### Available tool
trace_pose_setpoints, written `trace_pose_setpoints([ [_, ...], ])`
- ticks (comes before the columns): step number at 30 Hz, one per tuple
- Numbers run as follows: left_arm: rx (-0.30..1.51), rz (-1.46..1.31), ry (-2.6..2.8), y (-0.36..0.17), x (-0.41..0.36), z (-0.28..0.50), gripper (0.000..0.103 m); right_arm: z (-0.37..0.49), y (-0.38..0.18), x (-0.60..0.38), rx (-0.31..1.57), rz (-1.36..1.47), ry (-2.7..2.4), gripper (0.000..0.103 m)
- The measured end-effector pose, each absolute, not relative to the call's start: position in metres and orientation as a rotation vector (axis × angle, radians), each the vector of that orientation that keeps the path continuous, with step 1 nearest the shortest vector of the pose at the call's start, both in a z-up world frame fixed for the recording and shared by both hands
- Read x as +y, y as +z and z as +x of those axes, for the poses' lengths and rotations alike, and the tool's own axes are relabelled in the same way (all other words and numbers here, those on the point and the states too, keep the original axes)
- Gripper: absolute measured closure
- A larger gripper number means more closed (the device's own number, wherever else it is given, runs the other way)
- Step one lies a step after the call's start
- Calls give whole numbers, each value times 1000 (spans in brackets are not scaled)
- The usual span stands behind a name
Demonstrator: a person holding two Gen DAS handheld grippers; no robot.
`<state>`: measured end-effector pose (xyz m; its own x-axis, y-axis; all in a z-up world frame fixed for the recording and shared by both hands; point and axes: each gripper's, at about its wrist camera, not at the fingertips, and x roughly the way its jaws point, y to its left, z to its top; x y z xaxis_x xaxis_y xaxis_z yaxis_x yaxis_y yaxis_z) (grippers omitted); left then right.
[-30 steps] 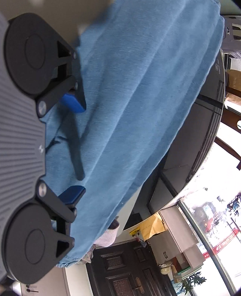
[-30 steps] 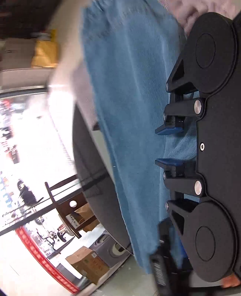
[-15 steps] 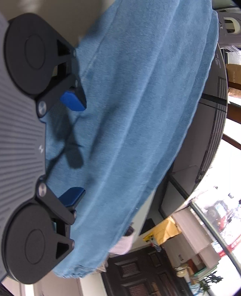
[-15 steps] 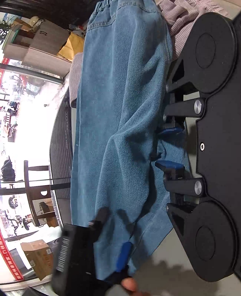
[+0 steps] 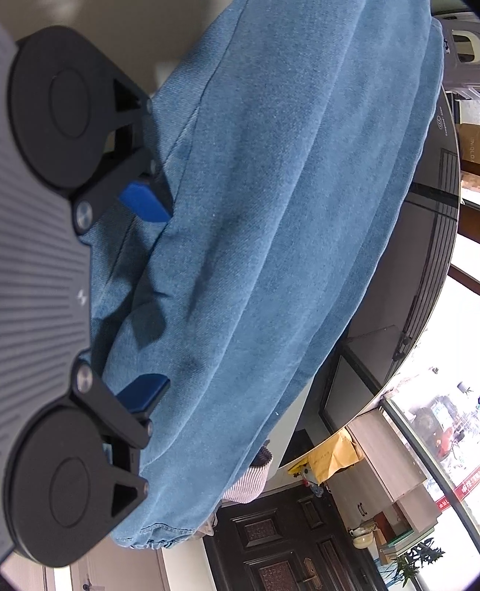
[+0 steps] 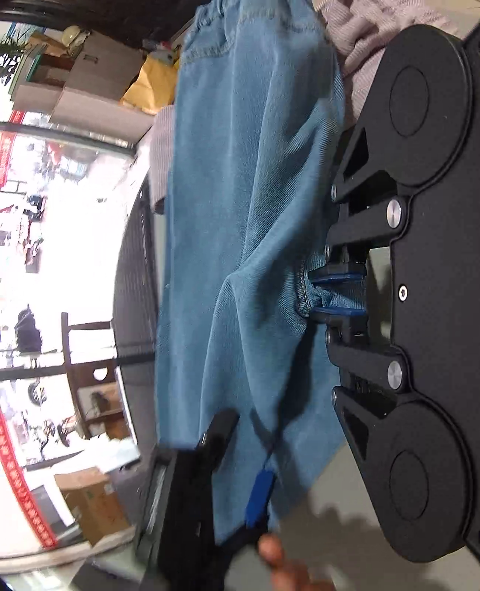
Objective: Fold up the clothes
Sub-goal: 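Lift the held pants edge with the right gripper and fold it over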
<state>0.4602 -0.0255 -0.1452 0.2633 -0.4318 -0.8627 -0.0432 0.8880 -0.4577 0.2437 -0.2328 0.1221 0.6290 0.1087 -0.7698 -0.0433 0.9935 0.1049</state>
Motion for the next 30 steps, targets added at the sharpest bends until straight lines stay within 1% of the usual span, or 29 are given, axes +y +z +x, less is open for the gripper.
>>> trace_pose_setpoints([
  [1, 1291, -430, -275, -145, -25, 460, 11, 239, 127, -238, 912, 91, 109, 96],
  [4, 1306, -388, -273, -142, -26, 456, 11, 235, 119, -250, 1025, 97, 135, 97],
  [5, 1309, -370, -271, -140, -25, 453, 11, 234, 112, -253, 1067, 95, 136, 98],
  [6, 1310, -347, -268, -139, -25, 450, 11, 233, 102, -253, 1087, 92, 133, 101],
  [9, 1296, -240, -271, -134, -26, 436, 11, 232, 67, -249, 1102, 85, 117, 102],
  [11, 1290, -203, -278, -131, -28, 428, 11, 235, 45, -249, 1107, 158, 117, 102],
  [13, 1287, -194, -285, -129, -26, 420, 11, 236, 30, -255, 1103, 290, 147, 95],
  [14, 1284, -194, -286, -127, -25, 416, 11, 236, 23, -259, 1089, 358, 147, 89],
  [15, 1281, -193, -286, -126, -24, 412, 11, 237, 16, -264, 1068, 420, 137, 74],
  [16, 1277, -191, -285, -124, -24, 408, 11, 238, 9, -269, 1042, 472, 126, 67],
  [17, 1272, -187, -287, -121, -23, 404, 11, 241, 0, -273, 1021, 512, 116, 57],
  [18, 1269, -185, -290, -119, -22, 400, 11, 245, -9, -276, 1001, 547, 104, 54],
  [20, 1265, -189, -304, -115, -24, 394, 11, 254, -29, -280, 978, 606, 90, 54],
  [24, 1258, -204, -312, -109, -23, 384, 11, 288, -86, -271, 1003, 626, 59, 54],
  [26, 1258, -207, -307, -108, -21, 380, 11, 298, -107, -265, 1002, 639, 57, 53],
  [27, 1258, -207, -303, -108, -21, 378, 11, 303, -115, -259, 997, 623, 54, 55],
  [28, 1261, -207, -299, -109, -20, 376, 11, 311, -125, -251, 999, 601, 52, 63],
  [29, 1269, -208, -292, -112, -19, 374, 11, 317, -133, -246, 999, 593, 49, 75],
  [30, 1279, -211, -287, -114, -18, 372, 11, 322, -142, -243, 997, 592, 46, 79],
])
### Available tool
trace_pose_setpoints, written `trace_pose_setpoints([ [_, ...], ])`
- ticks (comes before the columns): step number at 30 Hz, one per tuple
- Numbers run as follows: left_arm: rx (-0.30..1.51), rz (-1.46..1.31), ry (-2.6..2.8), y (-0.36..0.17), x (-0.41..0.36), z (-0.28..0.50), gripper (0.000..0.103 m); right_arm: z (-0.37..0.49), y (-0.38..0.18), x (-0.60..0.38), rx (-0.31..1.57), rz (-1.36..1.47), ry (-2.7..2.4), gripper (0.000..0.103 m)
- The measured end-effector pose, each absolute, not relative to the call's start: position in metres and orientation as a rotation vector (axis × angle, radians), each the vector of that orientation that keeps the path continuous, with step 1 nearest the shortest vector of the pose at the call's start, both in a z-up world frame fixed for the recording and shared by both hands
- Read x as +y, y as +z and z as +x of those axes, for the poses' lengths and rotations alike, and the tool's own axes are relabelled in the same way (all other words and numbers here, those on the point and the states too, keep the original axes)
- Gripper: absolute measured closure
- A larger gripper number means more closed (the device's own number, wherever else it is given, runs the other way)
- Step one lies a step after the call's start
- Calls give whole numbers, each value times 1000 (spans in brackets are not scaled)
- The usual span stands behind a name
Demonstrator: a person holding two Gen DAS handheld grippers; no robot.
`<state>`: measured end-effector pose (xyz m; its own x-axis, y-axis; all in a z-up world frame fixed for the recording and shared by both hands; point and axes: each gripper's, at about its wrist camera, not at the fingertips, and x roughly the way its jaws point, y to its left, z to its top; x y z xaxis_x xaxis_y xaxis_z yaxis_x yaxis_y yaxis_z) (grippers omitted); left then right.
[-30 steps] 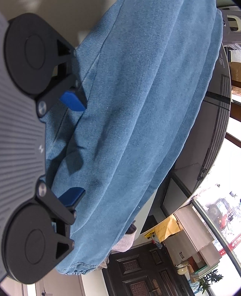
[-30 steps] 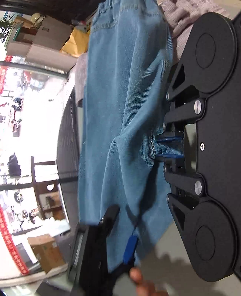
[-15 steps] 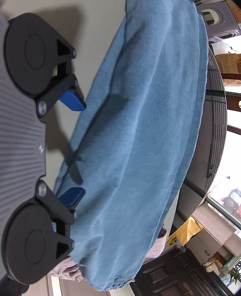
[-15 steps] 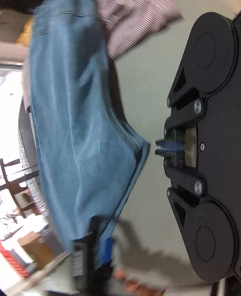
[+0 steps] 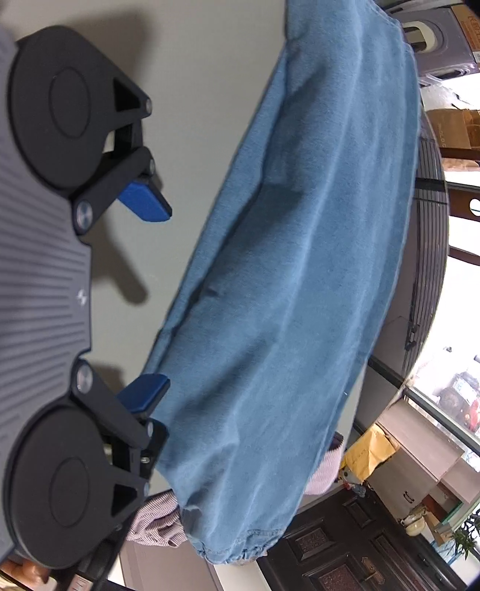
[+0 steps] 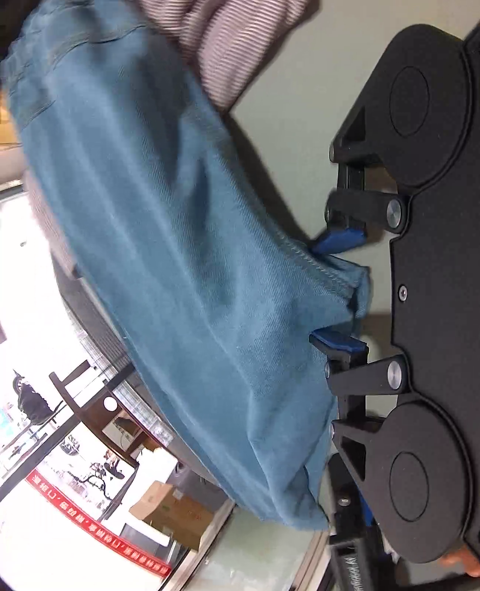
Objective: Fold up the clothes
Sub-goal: 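Lift the held pants edge with the right gripper and fold it over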
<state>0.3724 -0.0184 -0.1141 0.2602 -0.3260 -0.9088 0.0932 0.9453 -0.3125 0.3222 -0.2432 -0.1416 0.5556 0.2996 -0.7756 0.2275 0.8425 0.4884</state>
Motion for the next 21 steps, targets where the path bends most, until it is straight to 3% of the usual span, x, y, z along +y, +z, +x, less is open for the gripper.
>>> trace_pose_setpoints([
  [8, 1301, -266, -257, -122, -4, 358, 11, 320, -155, -252, 965, 628, 97, 82],
  [17, 1260, -338, -204, -107, 45, 339, 11, 285, -203, -280, 1166, 579, -26, 84],
  [19, 1256, -360, -173, -107, 59, 335, 11, 281, -222, -280, 1172, 572, -70, 83],
  [21, 1259, -384, -129, -111, 77, 332, 11, 283, -230, -278, 1190, 584, -62, 72],
])
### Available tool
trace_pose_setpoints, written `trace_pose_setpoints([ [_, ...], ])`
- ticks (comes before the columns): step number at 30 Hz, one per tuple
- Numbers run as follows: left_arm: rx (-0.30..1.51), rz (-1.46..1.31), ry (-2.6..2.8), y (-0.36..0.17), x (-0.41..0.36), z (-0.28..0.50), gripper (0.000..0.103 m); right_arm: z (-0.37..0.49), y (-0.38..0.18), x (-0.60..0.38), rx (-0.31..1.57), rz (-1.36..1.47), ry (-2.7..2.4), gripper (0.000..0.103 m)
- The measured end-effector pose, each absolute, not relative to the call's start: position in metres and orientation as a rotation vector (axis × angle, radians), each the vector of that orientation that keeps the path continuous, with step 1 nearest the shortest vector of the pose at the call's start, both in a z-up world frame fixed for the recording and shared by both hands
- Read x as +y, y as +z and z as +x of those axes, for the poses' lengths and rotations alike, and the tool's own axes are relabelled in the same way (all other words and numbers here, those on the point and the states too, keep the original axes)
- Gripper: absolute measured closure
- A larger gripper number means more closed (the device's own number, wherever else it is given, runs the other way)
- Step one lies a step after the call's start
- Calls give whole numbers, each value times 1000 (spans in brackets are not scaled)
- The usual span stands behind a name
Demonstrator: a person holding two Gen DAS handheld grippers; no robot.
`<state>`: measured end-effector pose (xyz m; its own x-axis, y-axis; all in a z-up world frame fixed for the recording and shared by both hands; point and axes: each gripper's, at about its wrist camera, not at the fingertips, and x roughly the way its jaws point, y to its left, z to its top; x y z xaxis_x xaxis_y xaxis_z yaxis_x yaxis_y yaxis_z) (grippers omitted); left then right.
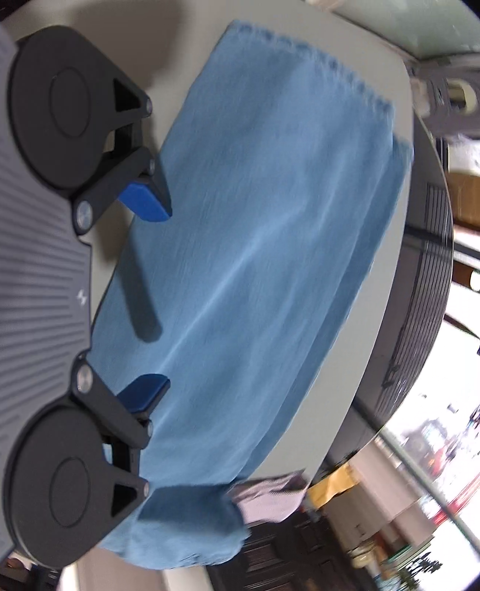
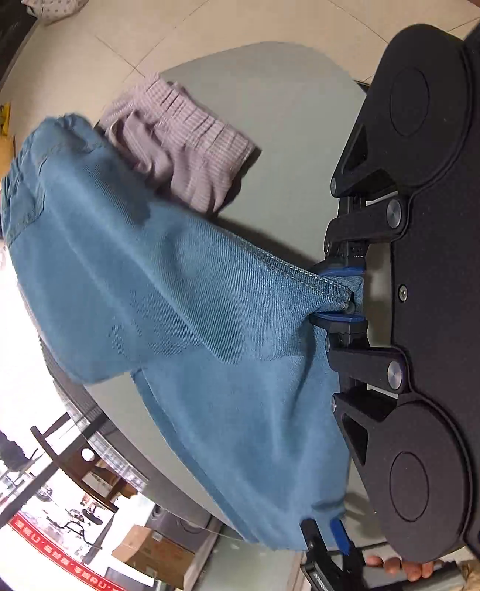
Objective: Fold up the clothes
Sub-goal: 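Lift the held pants edge with the right gripper and fold it over, then open the right gripper to release the folded pants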
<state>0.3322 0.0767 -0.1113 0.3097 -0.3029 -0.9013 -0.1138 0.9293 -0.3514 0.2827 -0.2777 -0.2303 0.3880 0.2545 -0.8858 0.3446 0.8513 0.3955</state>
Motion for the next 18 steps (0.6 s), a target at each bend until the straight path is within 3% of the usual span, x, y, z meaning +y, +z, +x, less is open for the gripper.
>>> trace_pose_setpoints([
  [5, 1248, -442, -64, -113, 118, 327, 11, 292, -216, -230, 1209, 352, 74, 54],
  [10, 1202, -504, 12, -108, 164, 319, 11, 291, -192, -182, 1121, 365, 422, 55],
  [18, 1175, -652, 113, -99, 249, 300, 11, 326, -191, -39, 949, 186, 542, 55],
])
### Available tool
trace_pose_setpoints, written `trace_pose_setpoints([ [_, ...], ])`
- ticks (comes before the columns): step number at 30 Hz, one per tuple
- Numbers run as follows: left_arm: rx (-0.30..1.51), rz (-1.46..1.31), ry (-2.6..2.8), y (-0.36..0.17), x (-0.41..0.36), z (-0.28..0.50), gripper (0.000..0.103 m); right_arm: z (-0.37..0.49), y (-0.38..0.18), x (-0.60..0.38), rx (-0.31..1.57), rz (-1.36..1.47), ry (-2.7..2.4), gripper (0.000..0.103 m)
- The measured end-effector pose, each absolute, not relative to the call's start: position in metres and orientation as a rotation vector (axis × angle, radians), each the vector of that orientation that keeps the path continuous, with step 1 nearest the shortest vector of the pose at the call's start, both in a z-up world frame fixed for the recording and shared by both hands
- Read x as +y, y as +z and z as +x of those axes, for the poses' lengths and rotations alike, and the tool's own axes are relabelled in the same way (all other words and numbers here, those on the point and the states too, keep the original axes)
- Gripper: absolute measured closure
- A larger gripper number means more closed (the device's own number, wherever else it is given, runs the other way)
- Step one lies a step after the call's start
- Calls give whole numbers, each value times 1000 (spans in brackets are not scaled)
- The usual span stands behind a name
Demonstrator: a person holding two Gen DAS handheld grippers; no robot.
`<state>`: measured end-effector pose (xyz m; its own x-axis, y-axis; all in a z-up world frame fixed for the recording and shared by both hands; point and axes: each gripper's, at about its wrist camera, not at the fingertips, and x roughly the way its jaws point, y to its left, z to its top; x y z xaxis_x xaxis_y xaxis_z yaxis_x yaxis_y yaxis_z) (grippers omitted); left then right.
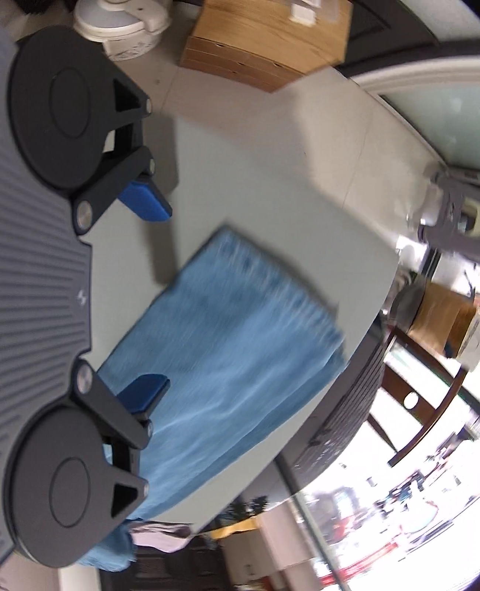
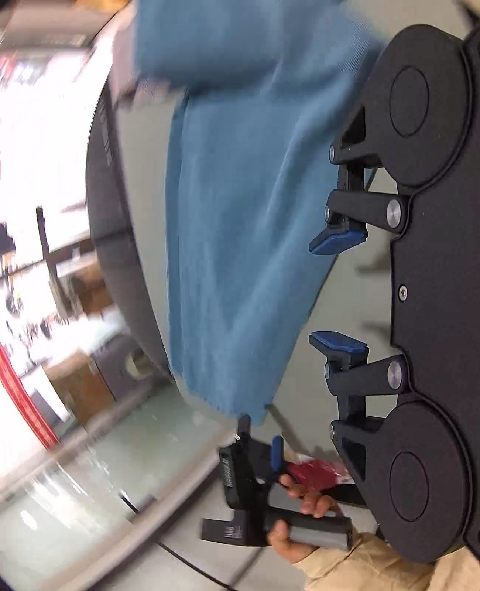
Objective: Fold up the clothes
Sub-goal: 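Open the right gripper to release the folded pants, then move the left gripper to the folded pants edge and close on it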
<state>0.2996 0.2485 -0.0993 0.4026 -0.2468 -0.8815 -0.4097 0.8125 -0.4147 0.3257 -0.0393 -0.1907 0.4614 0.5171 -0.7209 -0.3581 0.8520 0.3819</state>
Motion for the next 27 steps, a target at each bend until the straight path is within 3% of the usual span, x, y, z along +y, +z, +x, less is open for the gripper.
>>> trace_pose_setpoints([
  [9, 1164, -739, -45, -102, 292, 353, 14, 344, -194, 54, 1026, 312, 599, 55],
  [16, 1207, -808, -108, -126, 299, 407, 19, 339, -180, 35, 1047, 371, 516, 54],
  [17, 1205, -818, -131, -130, 299, 412, 16, 333, -176, 27, 1048, 378, 508, 54],
  [18, 1194, -830, -155, -131, 298, 416, 22, 333, -175, 18, 1054, 388, 497, 54],
  [20, 1214, -849, -182, -138, 295, 423, 24, 335, -173, 2, 1065, 411, 476, 53],
  [22, 1215, -847, -220, -142, 290, 426, 38, 331, -170, -8, 1071, 439, 466, 52],
  [25, 1211, -804, -244, -146, 280, 429, 45, 322, -164, -18, 1083, 467, 466, 52],
  [27, 1214, -775, -197, -148, 280, 431, 84, 322, -163, -19, 1087, 463, 474, 52],
])
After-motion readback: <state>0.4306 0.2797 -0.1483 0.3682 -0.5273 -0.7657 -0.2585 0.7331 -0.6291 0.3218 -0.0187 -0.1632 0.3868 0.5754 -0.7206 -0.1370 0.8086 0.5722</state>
